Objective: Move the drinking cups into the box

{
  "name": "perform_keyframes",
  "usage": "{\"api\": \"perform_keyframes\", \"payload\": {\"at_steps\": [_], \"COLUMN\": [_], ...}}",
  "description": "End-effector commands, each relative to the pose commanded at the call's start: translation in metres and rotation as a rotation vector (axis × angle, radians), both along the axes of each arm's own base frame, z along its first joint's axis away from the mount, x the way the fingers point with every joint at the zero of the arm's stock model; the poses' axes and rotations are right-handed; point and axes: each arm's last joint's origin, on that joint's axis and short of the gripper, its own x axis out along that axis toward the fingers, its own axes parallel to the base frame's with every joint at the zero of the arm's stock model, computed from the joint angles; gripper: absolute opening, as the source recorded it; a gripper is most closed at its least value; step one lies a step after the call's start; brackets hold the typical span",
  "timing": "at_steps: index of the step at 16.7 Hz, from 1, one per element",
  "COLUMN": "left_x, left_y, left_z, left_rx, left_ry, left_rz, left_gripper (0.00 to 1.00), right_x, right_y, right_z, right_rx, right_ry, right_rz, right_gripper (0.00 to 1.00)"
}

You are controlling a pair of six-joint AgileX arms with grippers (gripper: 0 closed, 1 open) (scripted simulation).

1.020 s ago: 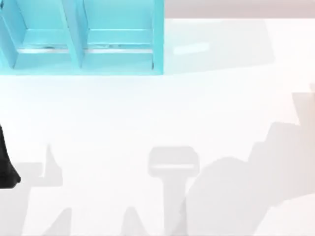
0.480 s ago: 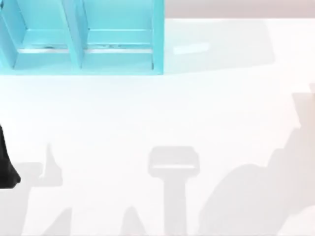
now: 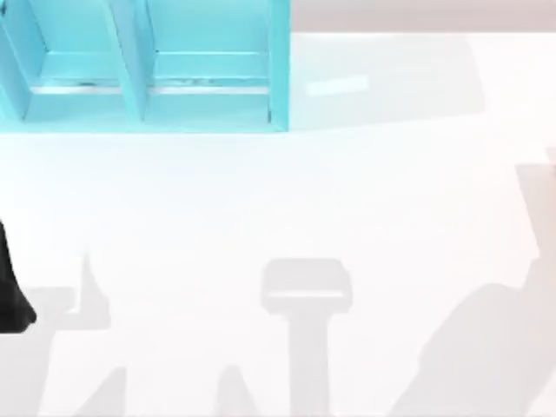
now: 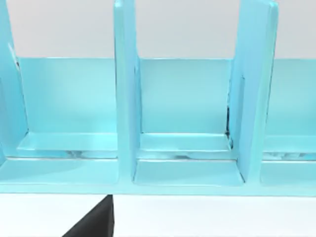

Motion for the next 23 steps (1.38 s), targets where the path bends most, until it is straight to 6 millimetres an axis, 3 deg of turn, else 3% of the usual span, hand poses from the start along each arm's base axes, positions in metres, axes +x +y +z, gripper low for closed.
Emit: {"api": "perform_keyframes", "payload": {"at_steps": [4, 17, 23], "left_x": [0.0000, 0.0000, 0.0000], "left_y": [0.0000, 0.0000, 0.0000], "left_z": [0.0000, 0.0000, 0.0000], "left_rx": [0.000, 0.000, 0.000], "left_ry": [0.000, 0.000, 0.000], "left_rz": [0.000, 0.000, 0.000], "left_gripper": [1.00, 1.00, 1.00], "right_x": [0.0001, 0.0001, 0.0001], "right_y": [0.0005, 0.0005, 0.0005], "right_z": [-0.0016, -0.0016, -0.0016], "right_rx": [0.001, 0.001, 0.001], "right_ry": [-0.001, -0.001, -0.001], "right_rz": [0.000, 0.000, 0.000], "right_gripper": [0.00, 0.98, 1.00]}}
